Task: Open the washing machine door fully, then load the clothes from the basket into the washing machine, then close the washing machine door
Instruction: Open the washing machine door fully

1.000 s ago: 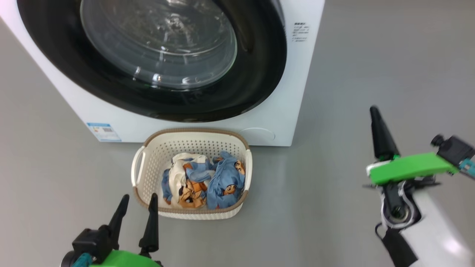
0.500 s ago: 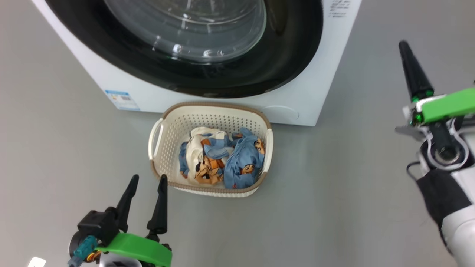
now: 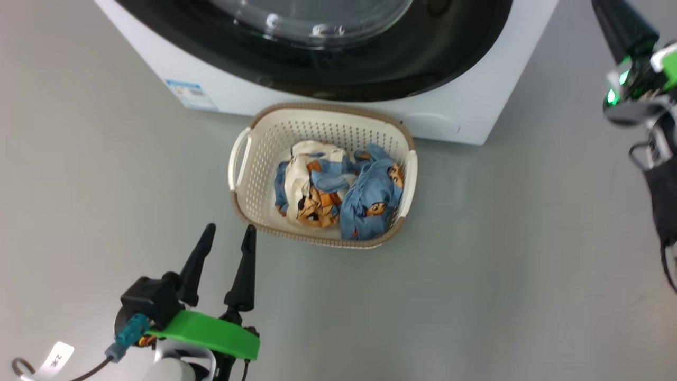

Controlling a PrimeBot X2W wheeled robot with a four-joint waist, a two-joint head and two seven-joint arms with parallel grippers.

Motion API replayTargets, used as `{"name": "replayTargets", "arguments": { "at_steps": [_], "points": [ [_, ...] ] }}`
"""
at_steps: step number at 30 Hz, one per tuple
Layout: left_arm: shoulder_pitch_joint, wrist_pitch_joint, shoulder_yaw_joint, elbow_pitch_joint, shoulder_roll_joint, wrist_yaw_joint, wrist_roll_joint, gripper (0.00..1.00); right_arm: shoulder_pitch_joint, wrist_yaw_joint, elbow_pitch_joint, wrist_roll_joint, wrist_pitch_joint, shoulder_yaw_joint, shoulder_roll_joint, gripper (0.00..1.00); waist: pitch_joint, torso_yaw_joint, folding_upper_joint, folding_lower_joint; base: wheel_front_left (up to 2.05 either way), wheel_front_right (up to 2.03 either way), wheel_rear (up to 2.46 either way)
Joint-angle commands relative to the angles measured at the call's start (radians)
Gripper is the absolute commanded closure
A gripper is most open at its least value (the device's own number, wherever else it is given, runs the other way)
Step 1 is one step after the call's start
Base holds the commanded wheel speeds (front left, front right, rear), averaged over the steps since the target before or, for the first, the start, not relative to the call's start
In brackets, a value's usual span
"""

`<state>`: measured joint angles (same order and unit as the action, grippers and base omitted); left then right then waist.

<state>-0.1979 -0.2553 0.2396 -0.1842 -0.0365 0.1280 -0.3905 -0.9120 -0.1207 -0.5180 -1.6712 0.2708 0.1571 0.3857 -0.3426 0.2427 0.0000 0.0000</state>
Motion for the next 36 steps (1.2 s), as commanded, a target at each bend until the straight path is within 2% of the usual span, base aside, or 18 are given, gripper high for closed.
{"name": "replayTargets", "arguments": {
  "at_steps": [1,13,24,36],
  "points": [
    [-0.030,-0.006,-0.026,0.029,-0.014,0.001,-0.007,0.00,-0.034,-0.010,0.017,-0.009,0.029,0.007,0.003,1.00,-0.038,0.023,0.0000,0.0000,0.00,0.00,0.00],
    [-0.079,-0.006,0.023,0.063,-0.014,-0.010,-0.055,0.00,-0.230,-0.010,-0.055,-0.017,0.207,0.014,-0.004,1.00,-0.144,0.054,0.0000,0.0000,0.00,0.00,0.00],
    [-0.117,-0.006,0.050,0.088,-0.014,-0.018,-0.088,0.00,-0.377,-0.010,-0.130,0.045,0.244,0.050,-0.022,1.00,-0.210,0.083,0.0000,0.0000,0.00,0.00,0.00],
    [-0.124,-0.006,0.039,0.079,-0.014,-0.022,-0.092,0.00,-0.356,-0.010,-0.101,0.058,0.302,0.079,-0.043,1.00,-0.194,0.073,0.0000,0.0000,0.00,0.00,0.00]
  ]
}}
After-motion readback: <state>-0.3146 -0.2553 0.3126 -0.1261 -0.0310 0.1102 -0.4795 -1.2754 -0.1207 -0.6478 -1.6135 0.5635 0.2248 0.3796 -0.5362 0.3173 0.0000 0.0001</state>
